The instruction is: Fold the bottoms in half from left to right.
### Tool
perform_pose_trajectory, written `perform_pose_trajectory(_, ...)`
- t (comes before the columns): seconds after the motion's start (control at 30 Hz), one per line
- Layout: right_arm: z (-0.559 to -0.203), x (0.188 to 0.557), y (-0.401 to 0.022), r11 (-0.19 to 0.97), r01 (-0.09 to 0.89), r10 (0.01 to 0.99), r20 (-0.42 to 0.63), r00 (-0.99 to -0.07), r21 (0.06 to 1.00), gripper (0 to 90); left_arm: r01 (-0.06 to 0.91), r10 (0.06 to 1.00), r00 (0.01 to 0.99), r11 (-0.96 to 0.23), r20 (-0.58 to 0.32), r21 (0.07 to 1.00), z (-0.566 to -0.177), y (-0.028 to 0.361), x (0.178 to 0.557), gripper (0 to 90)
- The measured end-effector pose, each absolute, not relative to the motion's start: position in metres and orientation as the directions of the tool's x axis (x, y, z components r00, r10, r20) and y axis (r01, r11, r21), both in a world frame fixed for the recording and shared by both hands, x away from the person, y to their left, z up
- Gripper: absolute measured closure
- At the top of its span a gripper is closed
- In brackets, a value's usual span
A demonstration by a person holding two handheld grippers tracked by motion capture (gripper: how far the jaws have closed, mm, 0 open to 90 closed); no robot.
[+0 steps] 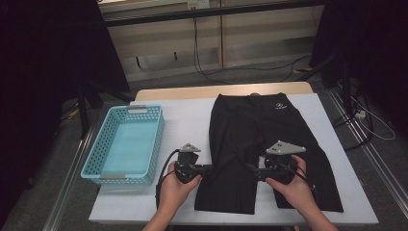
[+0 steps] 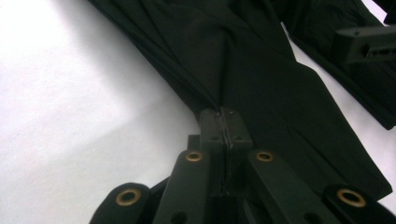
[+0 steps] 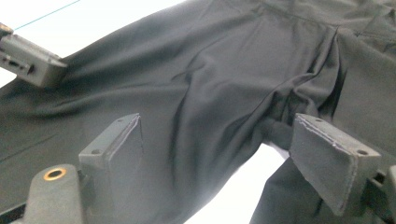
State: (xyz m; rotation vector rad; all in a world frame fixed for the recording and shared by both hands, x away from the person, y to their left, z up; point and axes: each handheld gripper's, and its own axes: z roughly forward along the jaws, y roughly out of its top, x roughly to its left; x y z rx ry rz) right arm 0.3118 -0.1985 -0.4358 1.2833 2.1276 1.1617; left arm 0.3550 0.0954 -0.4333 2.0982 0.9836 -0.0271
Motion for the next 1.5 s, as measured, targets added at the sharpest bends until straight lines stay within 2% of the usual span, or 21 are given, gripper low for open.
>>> perform_pose_trajectory(0.37, -0.437, 0.313, -0.195, 0.231, 0.531, 0.853, 0.093, -0.513, 0.815, 17.2, 0.687, 0.673, 0.654, -0.339, -0.345, 0.643, -0.447, 0.115, 0.363, 87.0)
perform_pose_trajectory(0.43, -0.436, 0.312, -0.196, 0.232, 0.527, 0.851, 0.092, -0.517, 0.817, 17.2, 0.672, 0.682, 0.659, -0.344, -0.318, 0.656, -0.448, 0.115, 0.362, 79.9)
perform_pose_trajectory(0.53, -0.436, 0.311, -0.196, 0.226, 0.531, 0.852, 0.099, -0.515, 0.817, 17.2, 0.652, 0.690, 0.669, -0.367, -0.276, 0.663, -0.452, 0.116, 0.359, 62.8)
perform_pose_trajectory(0.7, -0.438, 0.309, -0.197, 0.225, 0.537, 0.850, 0.105, -0.516, 0.813, 17.3, 0.630, 0.688, 0.683, -0.386, -0.244, 0.674, -0.453, 0.113, 0.352, 54.6)
perform_pose_trajectory(0.73, -0.438, 0.309, -0.197, 0.226, 0.536, 0.849, 0.105, -0.517, 0.813, 17.3, 0.629, 0.684, 0.688, -0.395, -0.243, 0.670, -0.453, 0.112, 0.351, 56.1)
perform_pose_trajectory(0.8, -0.438, 0.309, -0.196, 0.229, 0.535, 0.849, 0.102, -0.519, 0.813, 17.3, 0.661, 0.663, 0.684, -0.385, -0.306, 0.643, -0.454, 0.107, 0.349, 71.7)
perform_pose_trajectory(0.87, -0.438, 0.310, -0.194, 0.230, 0.534, 0.849, 0.100, -0.519, 0.814, 17.3, 0.638, 0.671, 0.696, -0.414, -0.255, 0.649, -0.453, 0.103, 0.346, 73.4)
perform_pose_trajectory(0.9, -0.438, 0.310, -0.193, 0.233, 0.533, 0.848, 0.098, -0.521, 0.813, 17.3, 0.646, 0.667, 0.695, -0.417, -0.268, 0.639, -0.452, 0.103, 0.347, 75.4)
perform_pose_trajectory(0.93, -0.438, 0.311, -0.192, 0.236, 0.535, 0.848, 0.097, -0.521, 0.811, 17.3, 0.673, 0.663, 0.679, -0.391, -0.314, 0.628, -0.453, 0.102, 0.347, 84.5)
perform_pose_trajectory(0.97, -0.438, 0.312, -0.191, 0.240, 0.535, 0.847, 0.094, -0.523, 0.810, 17.3, 0.677, 0.657, 0.679, -0.390, -0.326, 0.624, -0.454, 0.101, 0.348, 87.6)
perform_pose_trajectory(1.27, -0.436, 0.321, -0.189, 0.220, 0.535, 0.853, 0.106, -0.511, 0.815, 15.9, 0.660, 0.621, 0.693, -0.343, -0.366, 0.668, -0.438, 0.098, 0.350, 88.6)
perform_pose_trajectory(1.5, -0.433, 0.335, -0.182, 0.202, 0.526, 0.853, 0.116, -0.509, 0.826, 15.2, 0.630, 0.586, 0.724, -0.348, -0.364, 0.694, -0.428, 0.090, 0.345, 88.5)
